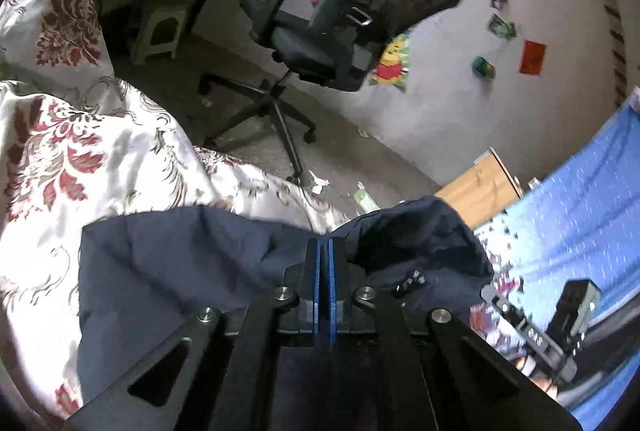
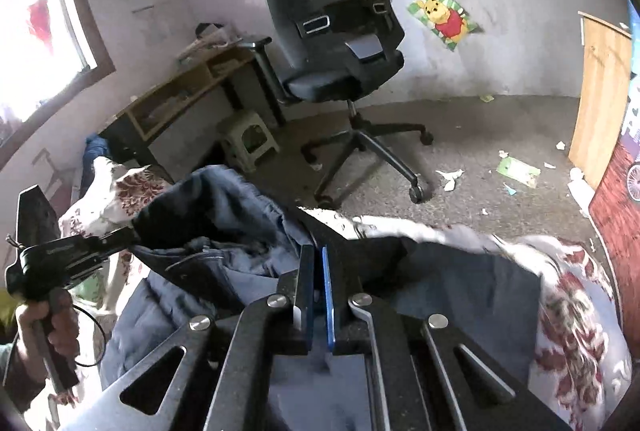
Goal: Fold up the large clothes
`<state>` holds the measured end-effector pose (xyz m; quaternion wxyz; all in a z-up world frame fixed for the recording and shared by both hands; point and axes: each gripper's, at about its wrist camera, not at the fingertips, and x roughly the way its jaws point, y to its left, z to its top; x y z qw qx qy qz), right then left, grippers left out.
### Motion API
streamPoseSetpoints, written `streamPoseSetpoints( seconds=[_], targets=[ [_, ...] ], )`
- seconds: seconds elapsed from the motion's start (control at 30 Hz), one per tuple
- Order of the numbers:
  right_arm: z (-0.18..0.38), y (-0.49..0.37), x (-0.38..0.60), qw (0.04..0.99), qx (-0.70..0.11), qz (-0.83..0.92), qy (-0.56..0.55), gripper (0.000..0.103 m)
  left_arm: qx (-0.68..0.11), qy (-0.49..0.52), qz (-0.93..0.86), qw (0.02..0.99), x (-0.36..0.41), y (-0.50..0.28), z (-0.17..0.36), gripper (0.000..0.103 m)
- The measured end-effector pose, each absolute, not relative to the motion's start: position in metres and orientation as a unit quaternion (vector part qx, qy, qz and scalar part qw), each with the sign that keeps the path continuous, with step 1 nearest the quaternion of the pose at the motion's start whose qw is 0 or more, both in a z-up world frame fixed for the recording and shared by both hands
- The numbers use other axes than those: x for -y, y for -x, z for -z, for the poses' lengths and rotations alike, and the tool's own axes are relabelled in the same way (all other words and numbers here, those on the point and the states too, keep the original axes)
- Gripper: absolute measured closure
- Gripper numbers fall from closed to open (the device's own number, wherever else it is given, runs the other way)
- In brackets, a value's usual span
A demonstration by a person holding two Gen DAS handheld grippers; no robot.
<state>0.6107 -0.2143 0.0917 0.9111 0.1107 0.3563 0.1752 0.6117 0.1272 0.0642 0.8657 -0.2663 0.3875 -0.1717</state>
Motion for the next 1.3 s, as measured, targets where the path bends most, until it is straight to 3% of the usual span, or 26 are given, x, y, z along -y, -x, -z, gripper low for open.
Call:
streamPoseSetpoints(
  seconds=[0.2, 0.4, 0.7, 0.9, 1.13, 1.3],
  targets=[
    [-0.064, -0.565, 0.231, 0.909, -0.354, -0.181, -0.123, 0.099, -0.408, 0.264, 0.184, 0.854, -0.122, -0.554, -0.044, 0.102],
    [-0.026, -0.556, 0.234, 0.893, -0.397, -0.165, -0.130, 0.101, -0.438, 0.227, 0.148, 0.857, -0.106, -0.546, -0.010, 0.102],
    [-0.105, -0.566, 0.210, 0.923, -0.336, -0.175, -0.066, 0.098, -0.435, 0.178, 0.154, 0.869, -0.095, -0.548, -0.019, 0.102],
    [-0.056, -0.639, 0.141, 0.832, -0.491, -0.249, -0.068, 0.098, -0.421, 0.126, 0.154, 0.885, -0.090, -0.539, -0.024, 0.102],
    [-0.024, -0.640, 0.145, 0.815, -0.513, -0.257, -0.078, 0.099, -0.326, 0.128, 0.175, 0.920, -0.098, -0.532, -0.075, 0.102],
    [-0.028, -0.629, 0.150, 0.806, -0.522, -0.275, -0.045, 0.100, -0.438, 0.098, 0.308, 0.839, -0.039, -0.580, -0.045, 0.102]
  ],
)
